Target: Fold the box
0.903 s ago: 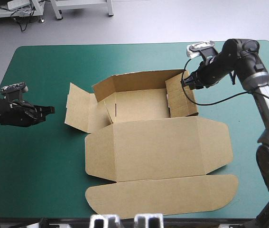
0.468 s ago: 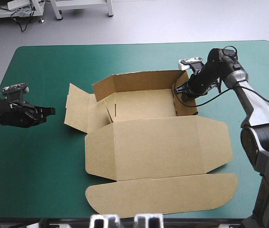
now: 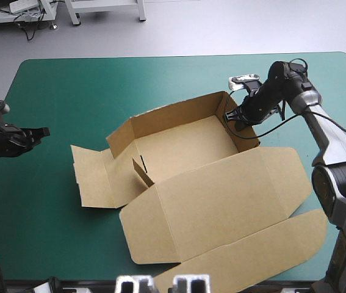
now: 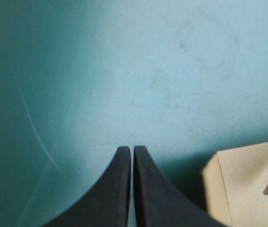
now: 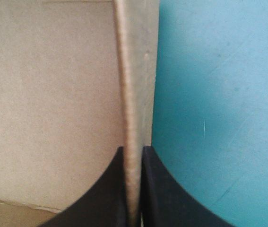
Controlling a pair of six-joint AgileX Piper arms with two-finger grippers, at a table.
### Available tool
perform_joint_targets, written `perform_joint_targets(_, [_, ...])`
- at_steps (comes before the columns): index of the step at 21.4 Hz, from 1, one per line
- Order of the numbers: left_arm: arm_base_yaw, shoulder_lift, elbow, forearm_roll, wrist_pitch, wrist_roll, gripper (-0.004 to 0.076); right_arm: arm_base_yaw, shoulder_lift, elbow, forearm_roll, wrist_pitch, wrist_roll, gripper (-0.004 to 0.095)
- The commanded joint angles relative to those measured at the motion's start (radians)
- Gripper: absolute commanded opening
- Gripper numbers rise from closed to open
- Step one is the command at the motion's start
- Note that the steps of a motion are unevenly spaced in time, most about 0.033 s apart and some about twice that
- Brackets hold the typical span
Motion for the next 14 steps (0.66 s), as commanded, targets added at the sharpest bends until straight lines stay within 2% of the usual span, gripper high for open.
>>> perform_joint_targets(1, [0.106,-0.026,-0.032,-0.278,0.036,0.149,0.0004,-0.004,-0.127,-0.028,0.048,0.026,0.001,-0.0018])
perform_joint_targets(5, [0.192,-0.021,-0.032,-0.585,0.142,0.323,0.0004,-0.004,-0.231,-0.028,0.05,0.026,0.02,-0.0017])
perform_joint_targets(10, [0.222,0.047,-0.032,-0.669,0.288,0.392,0.0004,-0.018,-0.407,-0.028,0.052,0.026,0.063,-0.0018])
perform_joint_targets(14, [0.23,0.118,-0.032,-0.786,0.445,0.45,0.0004,-0.104,-0.579,-0.03,0.114,0.024,0.09,-0.0017])
